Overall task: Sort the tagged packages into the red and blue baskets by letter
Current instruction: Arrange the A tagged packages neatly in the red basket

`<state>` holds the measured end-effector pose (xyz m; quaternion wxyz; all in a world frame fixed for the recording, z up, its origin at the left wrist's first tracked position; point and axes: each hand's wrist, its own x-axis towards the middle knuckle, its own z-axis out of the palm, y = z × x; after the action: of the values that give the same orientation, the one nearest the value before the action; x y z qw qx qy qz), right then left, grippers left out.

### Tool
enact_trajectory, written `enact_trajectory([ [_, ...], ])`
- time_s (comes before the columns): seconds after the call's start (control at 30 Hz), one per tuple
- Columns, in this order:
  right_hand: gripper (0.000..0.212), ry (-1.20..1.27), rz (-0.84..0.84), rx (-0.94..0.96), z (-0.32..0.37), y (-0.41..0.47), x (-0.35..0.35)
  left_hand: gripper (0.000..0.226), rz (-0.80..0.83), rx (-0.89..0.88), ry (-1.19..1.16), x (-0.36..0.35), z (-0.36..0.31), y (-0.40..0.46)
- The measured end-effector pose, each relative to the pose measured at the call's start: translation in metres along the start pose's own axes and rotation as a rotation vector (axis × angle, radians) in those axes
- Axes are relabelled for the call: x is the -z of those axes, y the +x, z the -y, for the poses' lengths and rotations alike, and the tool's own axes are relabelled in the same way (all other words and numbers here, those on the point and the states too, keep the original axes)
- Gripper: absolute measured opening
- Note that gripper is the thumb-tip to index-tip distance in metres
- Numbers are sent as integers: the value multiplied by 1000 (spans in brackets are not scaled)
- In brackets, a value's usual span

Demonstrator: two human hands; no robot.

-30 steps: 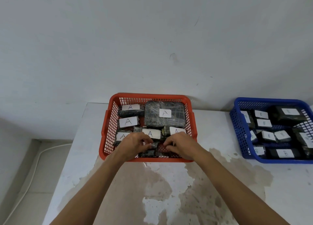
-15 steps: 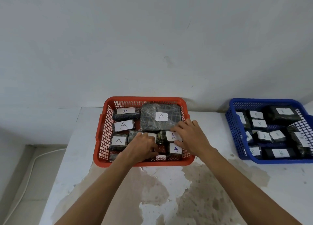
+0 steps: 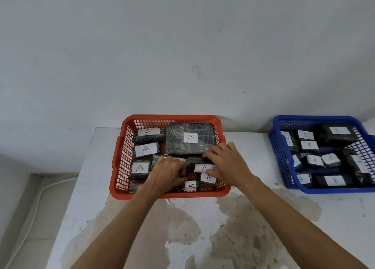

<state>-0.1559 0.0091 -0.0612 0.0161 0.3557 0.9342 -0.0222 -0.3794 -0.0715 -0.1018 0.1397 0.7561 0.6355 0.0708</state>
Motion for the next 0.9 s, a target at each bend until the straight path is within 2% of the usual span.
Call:
enact_trajectory([
  [0.07,40,1,-30,-3,2,1,0,25,-75,41,-35,2,8,-4],
  [0.17,33,93,-91,-22,-1,3,3,41,-92,83,61,4,21,-12],
  [0.33,29,273,-236,-130,-16,4,15,35,-68,110,145,9,27,-18],
  [0.6,34,156,-138,-118,-4,-1,12,26,-63,122,11,18,41,-20],
  [0.73,32,69,-100,-86,-2,2,16,31,-52,127,-2,20,43,-20],
  [0.8,32,116,-102,-114,-3,2,18,34,-51,130,7,20,42,-19],
  [0.9,29,311,-134,-222,-6,2,20,30,-87,121,24,21,38,-21],
])
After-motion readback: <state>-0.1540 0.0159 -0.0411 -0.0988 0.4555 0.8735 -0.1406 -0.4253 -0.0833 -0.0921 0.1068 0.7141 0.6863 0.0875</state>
